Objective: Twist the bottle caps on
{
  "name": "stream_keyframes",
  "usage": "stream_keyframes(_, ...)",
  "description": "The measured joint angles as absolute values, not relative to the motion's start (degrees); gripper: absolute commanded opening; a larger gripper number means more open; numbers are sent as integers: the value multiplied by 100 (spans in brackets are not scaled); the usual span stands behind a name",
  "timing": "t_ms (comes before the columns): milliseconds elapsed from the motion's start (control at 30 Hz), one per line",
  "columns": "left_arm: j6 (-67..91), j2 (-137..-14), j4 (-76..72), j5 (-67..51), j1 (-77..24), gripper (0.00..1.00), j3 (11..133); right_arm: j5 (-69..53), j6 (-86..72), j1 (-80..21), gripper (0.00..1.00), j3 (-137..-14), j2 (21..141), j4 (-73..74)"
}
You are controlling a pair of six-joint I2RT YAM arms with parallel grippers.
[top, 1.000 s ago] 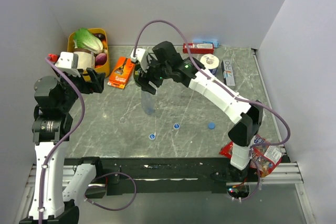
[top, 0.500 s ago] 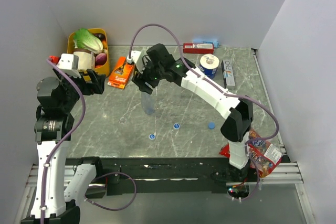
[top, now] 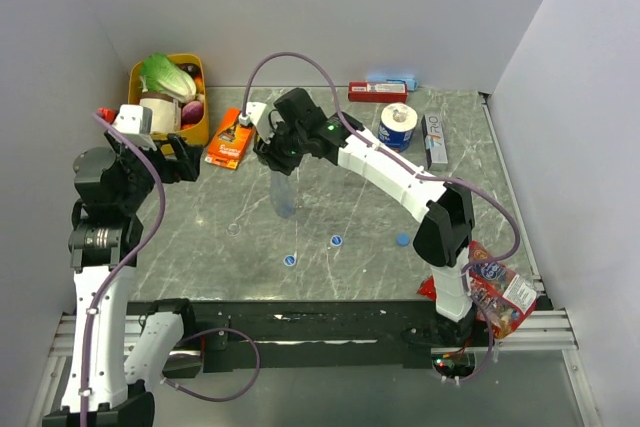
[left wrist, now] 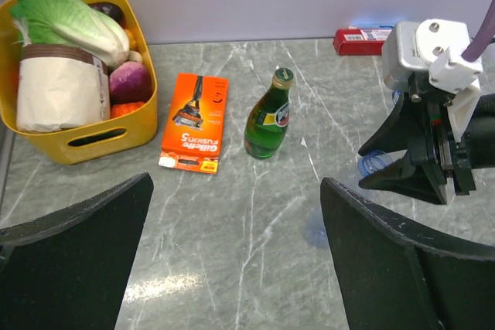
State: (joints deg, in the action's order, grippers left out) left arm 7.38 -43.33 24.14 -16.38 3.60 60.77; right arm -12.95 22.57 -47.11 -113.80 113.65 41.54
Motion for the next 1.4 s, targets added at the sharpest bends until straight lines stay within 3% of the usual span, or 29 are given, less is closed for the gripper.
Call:
stream_keyframes(100, 718, -4410, 2370, -1817, 360, 96, 6014, -1313, 2296, -4711, 35, -11380, 11362, 4150)
stream_keyframes(200, 639, -4563, 2318, -2150, 360, 96, 6001, -1313, 2346, -4711, 17, -11384, 11338, 4185)
stream_keyframes(267, 502, -4659, 2213, -2528, 368, 96, 5937, -1334, 2383, -4711, 13, -11548, 11332, 4370)
stream_keyframes(367, 327, -4692, 1903, -3140, 368, 96, 5651, -1529, 2464, -4709, 0, -12538, 11369, 5113)
stream_keyframes(500, 255, -4890, 1420, -3990, 368, 96, 5581, -1734, 2558, -4709, 0, -13740, 11083, 5422)
stream_keyframes(667, 274, -5295, 781, -4541, 226, 96, 5714, -1765, 2606, -4705, 0, -13491, 9902, 5660)
stream_keyframes(833, -3, -5236, 362, -4775, -600, 96, 5518, -1695, 2598, -4698, 0, -13170, 9144, 5953)
stream_keyframes(1400, -381, -6005, -336, -4536, -2740, 96, 5286, -2165, 2401, -4698, 0, -13443, 9244, 6396)
